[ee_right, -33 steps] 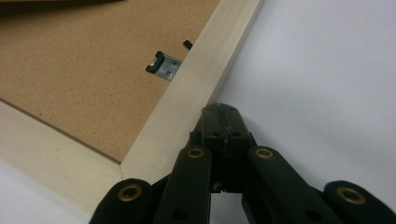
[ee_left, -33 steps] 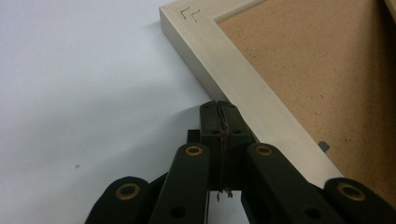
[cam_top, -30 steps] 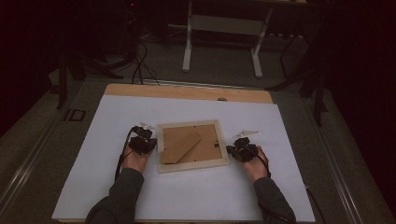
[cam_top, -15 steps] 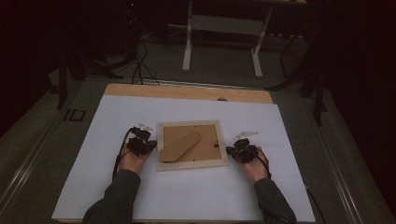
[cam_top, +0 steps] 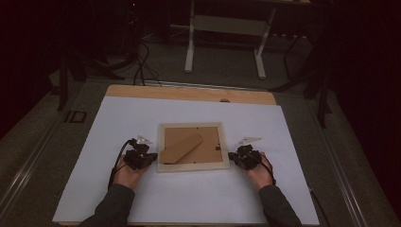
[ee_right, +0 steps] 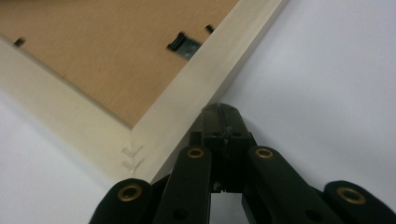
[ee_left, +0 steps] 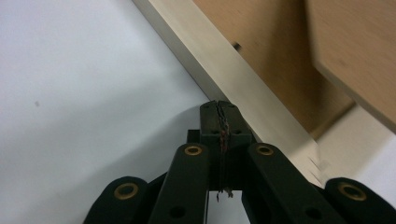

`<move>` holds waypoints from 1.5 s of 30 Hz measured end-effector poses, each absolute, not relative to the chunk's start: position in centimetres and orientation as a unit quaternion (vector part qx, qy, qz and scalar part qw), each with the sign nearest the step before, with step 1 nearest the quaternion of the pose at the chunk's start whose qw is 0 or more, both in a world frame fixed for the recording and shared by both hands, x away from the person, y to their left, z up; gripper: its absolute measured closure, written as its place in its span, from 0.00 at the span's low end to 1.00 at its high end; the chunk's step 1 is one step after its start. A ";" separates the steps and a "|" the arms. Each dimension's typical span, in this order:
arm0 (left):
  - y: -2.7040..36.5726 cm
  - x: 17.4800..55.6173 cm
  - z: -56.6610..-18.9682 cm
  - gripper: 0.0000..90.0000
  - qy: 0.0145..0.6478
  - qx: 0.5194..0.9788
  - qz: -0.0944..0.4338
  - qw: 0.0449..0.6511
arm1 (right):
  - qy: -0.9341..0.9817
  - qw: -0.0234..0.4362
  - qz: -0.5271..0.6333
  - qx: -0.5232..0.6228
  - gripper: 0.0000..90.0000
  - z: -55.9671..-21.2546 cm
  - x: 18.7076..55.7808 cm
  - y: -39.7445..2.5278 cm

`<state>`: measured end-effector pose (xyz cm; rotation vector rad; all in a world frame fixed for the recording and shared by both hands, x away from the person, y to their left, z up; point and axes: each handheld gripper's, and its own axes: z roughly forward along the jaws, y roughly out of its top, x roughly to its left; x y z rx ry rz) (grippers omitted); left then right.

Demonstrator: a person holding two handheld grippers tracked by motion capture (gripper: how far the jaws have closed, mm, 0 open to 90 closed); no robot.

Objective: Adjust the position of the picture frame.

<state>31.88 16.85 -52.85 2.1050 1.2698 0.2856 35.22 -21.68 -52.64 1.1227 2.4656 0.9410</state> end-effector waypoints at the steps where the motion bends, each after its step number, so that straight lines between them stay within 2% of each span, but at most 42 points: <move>1: 17.0 31.6 -52.8 1.00 0.482 0.806 0.108 0.327 | 0.855 0.135 0.323 0.382 1.00 -52.6 35.0 -21.7; 11: 17.0 31.5 -52.9 1.00 0.486 0.802 0.112 0.328 | 0.856 0.133 0.325 0.378 1.00 -52.6 33.6 -21.6; 45: 16.9 33.6 -52.9 1.00 0.518 0.781 0.125 0.326 | 0.833 0.127 0.339 0.419 1.00 -52.8 34.9 -21.1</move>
